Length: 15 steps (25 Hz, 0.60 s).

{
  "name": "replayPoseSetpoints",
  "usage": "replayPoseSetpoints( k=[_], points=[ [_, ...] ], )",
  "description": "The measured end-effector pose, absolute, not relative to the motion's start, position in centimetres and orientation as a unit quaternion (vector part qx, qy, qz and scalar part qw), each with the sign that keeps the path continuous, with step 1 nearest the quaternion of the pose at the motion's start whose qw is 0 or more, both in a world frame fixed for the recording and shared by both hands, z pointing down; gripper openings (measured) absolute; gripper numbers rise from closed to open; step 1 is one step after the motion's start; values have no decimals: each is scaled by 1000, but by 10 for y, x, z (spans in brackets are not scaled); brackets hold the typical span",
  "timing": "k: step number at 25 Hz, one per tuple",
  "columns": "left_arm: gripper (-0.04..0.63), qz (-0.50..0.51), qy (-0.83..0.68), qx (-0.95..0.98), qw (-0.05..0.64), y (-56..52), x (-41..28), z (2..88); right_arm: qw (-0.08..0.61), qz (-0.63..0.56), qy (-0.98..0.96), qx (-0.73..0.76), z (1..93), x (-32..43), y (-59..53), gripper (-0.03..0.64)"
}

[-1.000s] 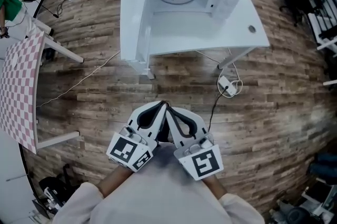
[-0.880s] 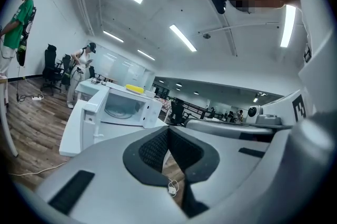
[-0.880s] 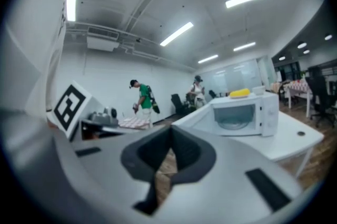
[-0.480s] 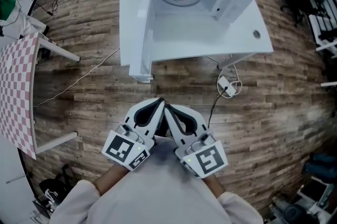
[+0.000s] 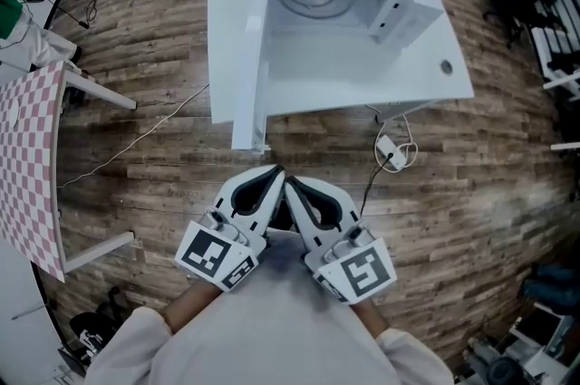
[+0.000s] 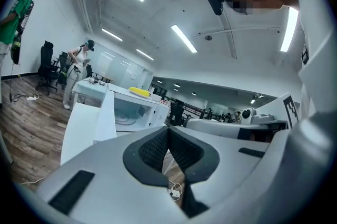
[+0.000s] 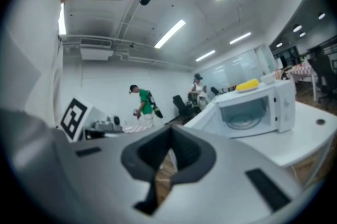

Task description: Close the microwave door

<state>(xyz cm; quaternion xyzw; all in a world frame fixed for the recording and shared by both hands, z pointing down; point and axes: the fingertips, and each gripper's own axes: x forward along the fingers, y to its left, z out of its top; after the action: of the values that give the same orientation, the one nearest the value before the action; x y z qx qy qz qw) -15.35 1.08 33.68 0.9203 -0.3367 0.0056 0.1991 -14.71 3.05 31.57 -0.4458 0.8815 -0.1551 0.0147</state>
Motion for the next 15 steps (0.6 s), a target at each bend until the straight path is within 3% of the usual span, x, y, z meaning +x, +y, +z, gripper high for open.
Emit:
replayPoseSetpoints(
  k=[10, 15],
  points=[
    [20, -5, -329, 930, 165, -9, -164, 322, -9, -128, 888, -442, 307, -159, 13, 23],
    [20, 20, -336, 932, 133, -5, -169, 320, 11, -125, 890, -439, 303, -163, 15, 23]
  ],
)
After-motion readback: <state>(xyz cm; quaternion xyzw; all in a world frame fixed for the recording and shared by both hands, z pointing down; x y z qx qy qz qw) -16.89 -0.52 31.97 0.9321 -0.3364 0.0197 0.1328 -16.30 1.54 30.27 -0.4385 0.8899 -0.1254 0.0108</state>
